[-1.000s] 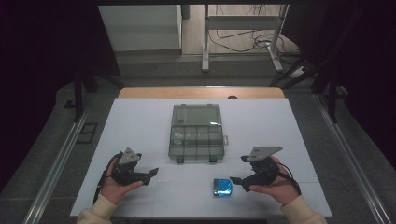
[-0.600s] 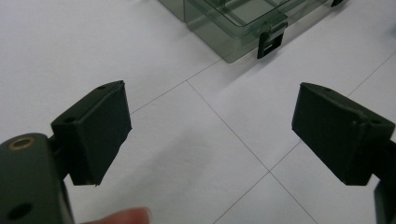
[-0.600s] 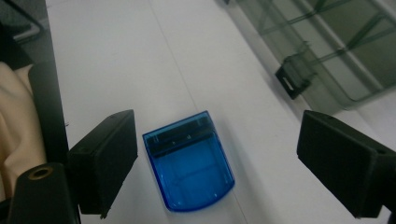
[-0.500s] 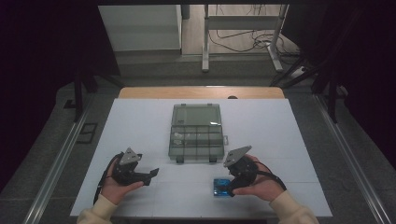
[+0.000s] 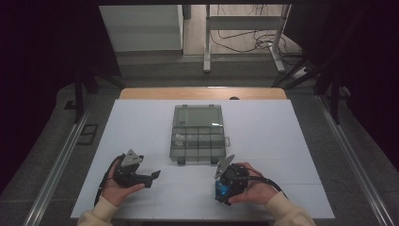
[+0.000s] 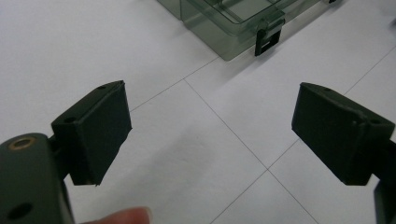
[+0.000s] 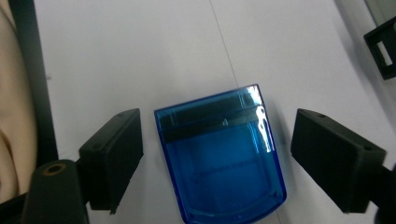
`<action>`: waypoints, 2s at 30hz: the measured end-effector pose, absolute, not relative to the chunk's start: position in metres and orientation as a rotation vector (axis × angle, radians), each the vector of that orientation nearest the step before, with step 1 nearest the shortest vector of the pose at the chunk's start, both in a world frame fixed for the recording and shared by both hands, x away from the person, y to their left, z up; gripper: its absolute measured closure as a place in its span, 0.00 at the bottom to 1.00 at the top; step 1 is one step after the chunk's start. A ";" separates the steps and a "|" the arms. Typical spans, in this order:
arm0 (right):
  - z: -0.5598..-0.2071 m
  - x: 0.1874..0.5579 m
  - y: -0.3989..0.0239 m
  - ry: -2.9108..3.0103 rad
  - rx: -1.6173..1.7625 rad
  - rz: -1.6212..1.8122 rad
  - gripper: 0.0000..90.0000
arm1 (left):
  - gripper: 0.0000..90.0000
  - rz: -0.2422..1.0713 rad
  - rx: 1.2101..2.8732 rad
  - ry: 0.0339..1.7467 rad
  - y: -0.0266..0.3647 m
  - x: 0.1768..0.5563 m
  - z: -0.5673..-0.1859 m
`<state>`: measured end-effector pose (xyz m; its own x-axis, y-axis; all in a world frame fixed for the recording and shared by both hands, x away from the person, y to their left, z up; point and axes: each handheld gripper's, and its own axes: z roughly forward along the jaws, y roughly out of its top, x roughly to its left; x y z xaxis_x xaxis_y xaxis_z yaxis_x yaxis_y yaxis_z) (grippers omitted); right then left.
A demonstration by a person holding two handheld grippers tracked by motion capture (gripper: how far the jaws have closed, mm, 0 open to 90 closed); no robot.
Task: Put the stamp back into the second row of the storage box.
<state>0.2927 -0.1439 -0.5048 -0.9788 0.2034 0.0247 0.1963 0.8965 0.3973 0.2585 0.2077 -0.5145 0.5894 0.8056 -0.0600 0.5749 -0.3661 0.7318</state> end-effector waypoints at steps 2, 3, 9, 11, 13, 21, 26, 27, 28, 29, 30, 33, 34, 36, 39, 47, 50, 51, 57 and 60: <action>-0.506 0.293 -0.144 3.044 0.311 0.624 0.24 | 0.14 0.399 2.088 1.090 0.208 0.259 -0.515; -0.507 0.293 -0.144 3.051 0.306 0.615 0.25 | 0.14 0.399 2.088 1.090 0.208 0.259 -0.515; -0.508 0.292 -0.146 3.033 0.264 0.613 0.38 | 0.14 0.400 2.085 1.092 0.208 0.259 -0.515; -0.507 0.292 -0.147 3.028 0.244 0.621 0.42 | 0.14 0.400 2.086 1.093 0.208 0.259 -0.515; -0.506 0.292 -0.148 3.024 0.241 0.615 0.44 | 0.14 0.401 2.086 1.091 0.208 0.259 -0.515; -0.506 0.292 -0.149 3.034 0.228 0.636 0.45 | 0.14 0.405 2.084 1.089 0.209 0.257 -0.514; -0.492 0.295 -0.155 2.998 0.239 0.728 0.45 | 0.14 0.404 2.084 1.094 0.209 0.258 -0.514; -0.489 0.296 -0.156 2.991 0.244 0.745 0.45 | 0.14 0.404 2.084 1.094 0.209 0.258 -0.514; -0.486 0.297 -0.157 2.988 0.249 0.765 0.45 | 0.14 0.403 2.083 1.095 0.209 0.258 -0.515; -0.486 0.297 -0.157 2.988 0.249 0.765 0.45 | 0.14 0.403 2.083 1.095 0.209 0.258 -0.515; -0.478 0.298 -0.158 2.975 0.254 0.787 0.45 | 0.14 0.403 2.086 1.095 0.208 0.259 -0.515; -0.471 0.300 -0.157 2.962 0.257 0.804 0.45 | 0.14 0.405 2.083 1.093 0.208 0.258 -0.514; -0.465 0.302 -0.157 2.949 0.259 0.812 0.45 | 0.14 0.406 2.075 1.096 0.208 0.258 -0.514; -0.461 0.304 -0.156 2.943 0.259 0.824 0.45 | 0.14 0.406 2.082 1.093 0.208 0.258 -0.514; -0.457 0.306 -0.154 2.933 0.259 0.829 0.45 | 0.14 0.404 2.072 1.098 0.208 0.258 -0.514; -0.443 0.326 -0.134 2.916 0.243 0.854 0.45 | 0.14 0.401 2.077 1.093 0.208 0.258 -0.514; -0.440 0.336 -0.126 2.916 0.240 0.850 0.45 | 0.14 0.403 2.082 1.090 0.209 0.258 -0.514; -0.440 0.336 -0.126 2.916 0.240 0.850 0.45 | 0.14 0.403 2.082 1.090 0.209 0.258 -0.514; -0.435 0.359 -0.115 2.911 0.237 0.831 0.45 | 0.14 0.402 2.082 1.087 0.209 0.258 -0.514; -0.435 0.371 -0.111 2.912 0.229 0.826 0.45 | 0.14 0.399 2.081 1.089 0.208 0.258 -0.514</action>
